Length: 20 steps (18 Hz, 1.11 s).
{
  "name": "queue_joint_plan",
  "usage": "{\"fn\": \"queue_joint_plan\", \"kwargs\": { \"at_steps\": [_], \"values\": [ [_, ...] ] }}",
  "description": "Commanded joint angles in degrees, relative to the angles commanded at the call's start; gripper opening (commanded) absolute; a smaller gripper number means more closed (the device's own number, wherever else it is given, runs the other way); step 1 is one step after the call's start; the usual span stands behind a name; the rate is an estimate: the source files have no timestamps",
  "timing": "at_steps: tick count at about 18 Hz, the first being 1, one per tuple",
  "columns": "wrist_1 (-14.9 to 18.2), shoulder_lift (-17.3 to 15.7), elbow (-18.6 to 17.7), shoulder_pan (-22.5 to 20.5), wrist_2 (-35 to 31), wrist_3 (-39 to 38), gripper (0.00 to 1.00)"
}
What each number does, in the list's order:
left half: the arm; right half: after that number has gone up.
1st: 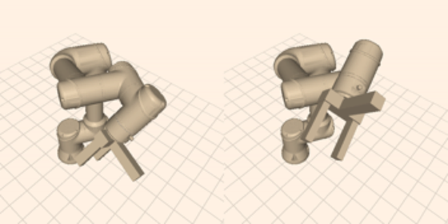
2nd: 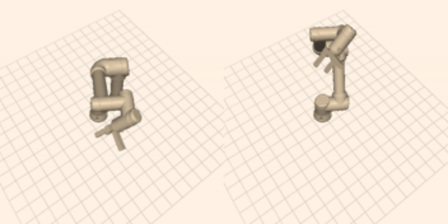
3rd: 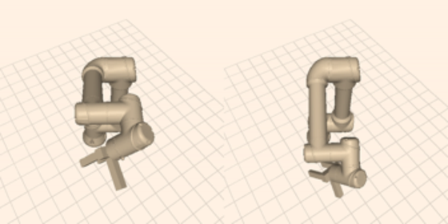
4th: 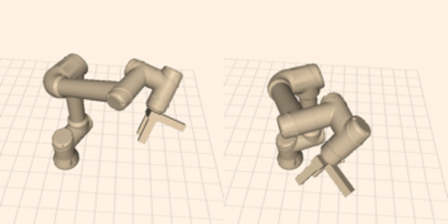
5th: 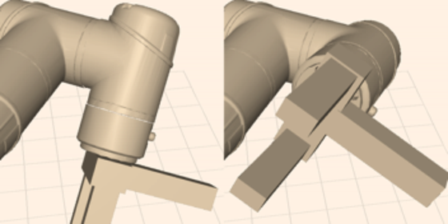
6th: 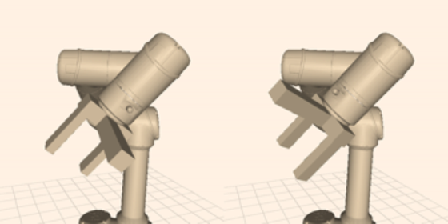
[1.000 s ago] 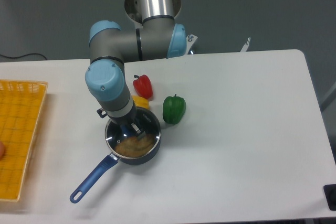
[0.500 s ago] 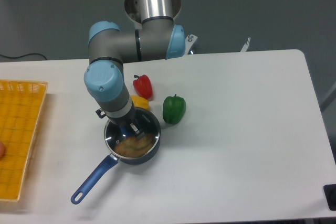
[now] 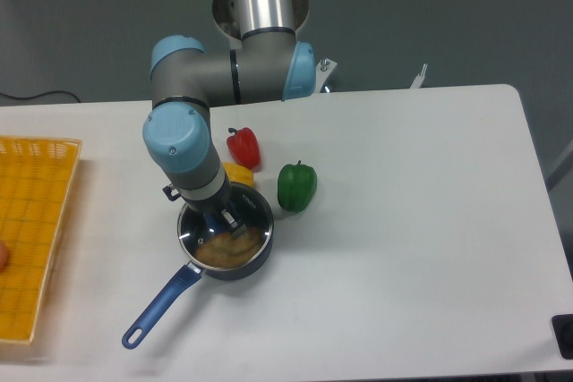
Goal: Close the pot lid
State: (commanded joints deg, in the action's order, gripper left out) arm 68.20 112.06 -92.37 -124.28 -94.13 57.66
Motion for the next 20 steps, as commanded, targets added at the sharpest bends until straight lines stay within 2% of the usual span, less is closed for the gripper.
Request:
{"fn": "queue_joint_plan", "kwargs": {
  "at_steps": [18,19,20],
  "values": [
    [-0.09,-0.09,-0.35,0.0,0.0,0.18,0.61],
    [-0.09,0.0,-0.44,0.0,0.0,0.18,0.63],
    [-0.09,-0.09,-0.35,0.0,0.0,0.18,0.7]
  ]
}}
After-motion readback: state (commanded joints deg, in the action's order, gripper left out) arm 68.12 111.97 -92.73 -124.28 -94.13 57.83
